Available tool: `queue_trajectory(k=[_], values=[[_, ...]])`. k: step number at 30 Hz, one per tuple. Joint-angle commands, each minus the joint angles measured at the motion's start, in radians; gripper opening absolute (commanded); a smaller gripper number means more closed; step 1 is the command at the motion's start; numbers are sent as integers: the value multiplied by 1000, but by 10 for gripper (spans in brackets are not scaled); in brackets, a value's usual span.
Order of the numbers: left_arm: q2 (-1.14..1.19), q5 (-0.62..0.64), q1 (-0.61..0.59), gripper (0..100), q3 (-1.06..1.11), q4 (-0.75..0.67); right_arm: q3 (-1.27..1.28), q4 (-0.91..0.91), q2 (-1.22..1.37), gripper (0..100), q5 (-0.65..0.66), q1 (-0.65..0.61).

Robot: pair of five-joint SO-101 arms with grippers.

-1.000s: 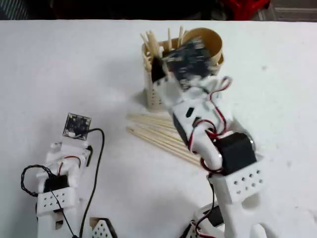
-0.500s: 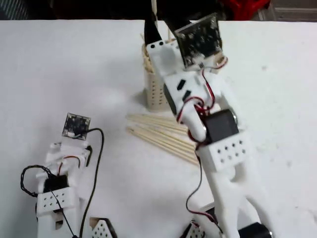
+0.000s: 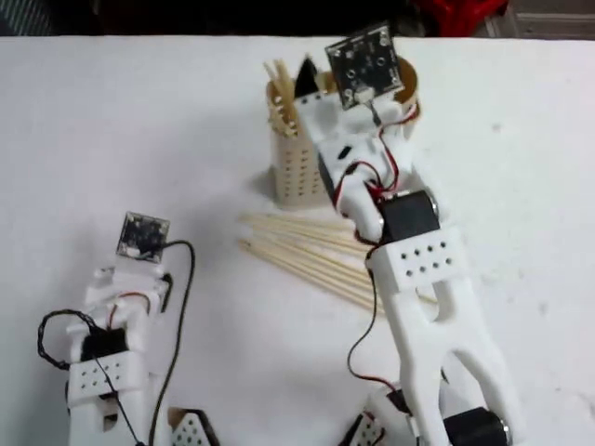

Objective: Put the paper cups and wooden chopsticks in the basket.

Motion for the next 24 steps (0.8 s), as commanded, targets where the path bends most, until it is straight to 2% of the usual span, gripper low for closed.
queue_trajectory(k=[1,5,10,12,14,18,24], values=[[-12,5,-7,234,-5,-21,-8,259,-99,240,0,12],[-12,5,-7,234,-5,-21,-12,456,-177,240,20,-18],[-12,5,-7,234,-5,-21,48,684,-179,240,281,-173],[-12,5,-7,234,-5,-21,126,713,-145,239,400,-237],[-12,5,-7,234,-5,-21,216,679,-96,224,446,-269],[-12,5,-7,234,-5,-21,384,466,31,146,454,-271],[-12,5,-7,234,-5,-21,480,300,220,198,456,-271]])
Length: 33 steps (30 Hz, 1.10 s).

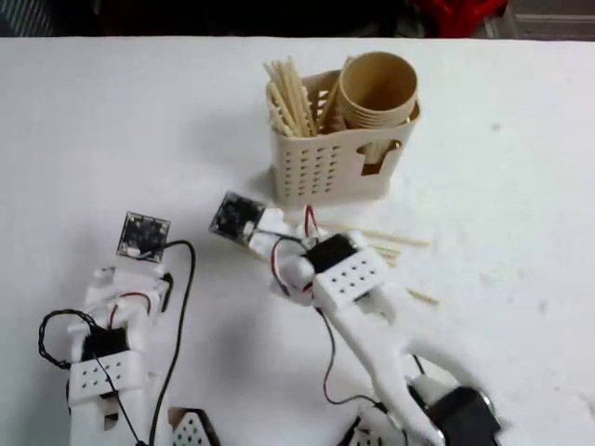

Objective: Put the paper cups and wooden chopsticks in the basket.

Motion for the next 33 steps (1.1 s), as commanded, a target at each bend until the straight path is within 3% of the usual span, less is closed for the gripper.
queue_trajectory(k=[1,7,15,23,33], values=[[-12,5,-7,234,-5,-21,21,-113,111,196,15,2],[-12,5,-7,234,-5,-21,15,-209,245,187,15,47],[-12,5,-7,234,-5,-21,-38,-182,328,186,34,73],[-12,5,-7,234,-5,-21,-40,-168,326,15,25,73],[-12,5,-7,234,-5,-21,-40,-136,252,16,-15,79]])
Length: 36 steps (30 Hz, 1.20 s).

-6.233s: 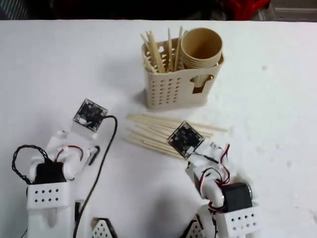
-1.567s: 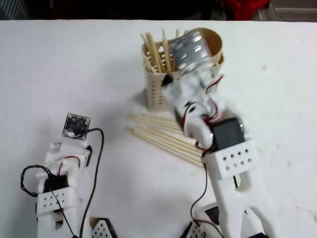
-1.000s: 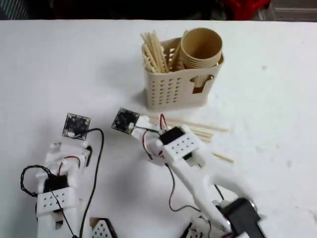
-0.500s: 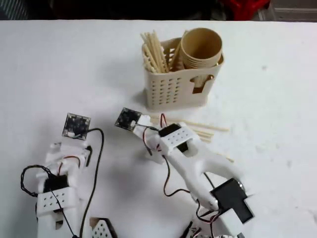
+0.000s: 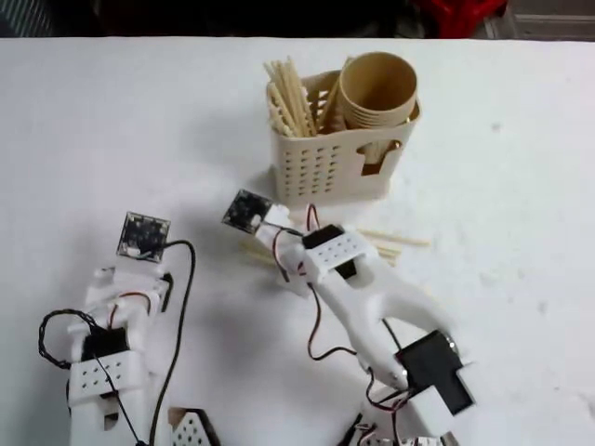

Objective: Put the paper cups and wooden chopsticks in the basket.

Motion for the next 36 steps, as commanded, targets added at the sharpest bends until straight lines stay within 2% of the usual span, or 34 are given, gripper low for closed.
queue_trajectory(k=[1,9,13,19,23,25,29,33,36], values=[[-12,5,-7,234,-5,-21,-8,65,-94,16,-18,16],[-12,5,-7,234,-5,-21,-20,130,-358,16,-84,71],[-12,5,-7,234,-5,-21,-72,223,-533,16,-89,71],[-12,5,-5,234,-5,-21,-328,320,-745,16,-161,73],[-12,5,-5,234,-5,-21,-563,314,-760,16,-262,73],[-12,5,-5,234,-5,-21,-651,255,-734,16,-321,70],[-12,5,-5,234,-5,-21,-710,-8,-648,17,-400,71],[-12,5,-5,234,-5,-21,-709,-271,-526,18,-416,73],[-12,5,-5,234,-5,-21,-709,-386,-432,18,-413,81]])
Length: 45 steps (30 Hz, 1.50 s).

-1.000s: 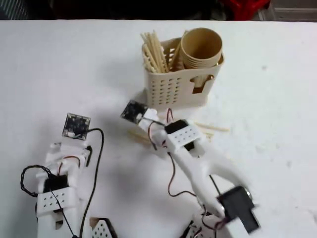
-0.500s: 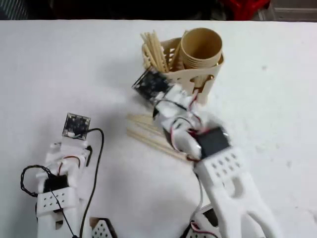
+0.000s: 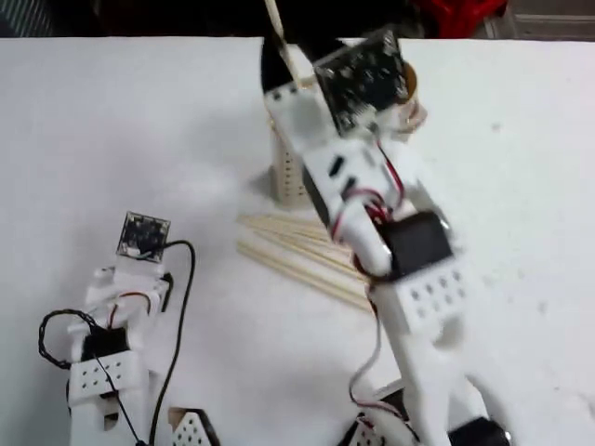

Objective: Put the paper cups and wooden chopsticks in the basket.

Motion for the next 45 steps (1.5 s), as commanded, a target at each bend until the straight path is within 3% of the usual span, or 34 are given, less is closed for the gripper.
queue_trajectory(k=[1,6,11,20,27,34,40,45], values=[[-12,5,-5,234,-5,-21,-55,-200,116,18,-15,36],[-12,5,-5,234,-5,-21,-20,-272,202,17,-21,91],[-12,5,-5,234,-5,-21,95,-314,194,16,-135,133],[-12,5,-5,234,-5,-21,259,-309,96,23,-135,165],[-12,5,-5,234,-5,-21,350,-309,33,173,-135,189],[-12,5,-5,234,-5,-21,440,-297,-53,107,-135,191],[-12,5,-5,234,-5,-21,514,48,-298,26,-124,185],[-12,5,-4,234,-5,-21,499,390,-443,53,98,139]])
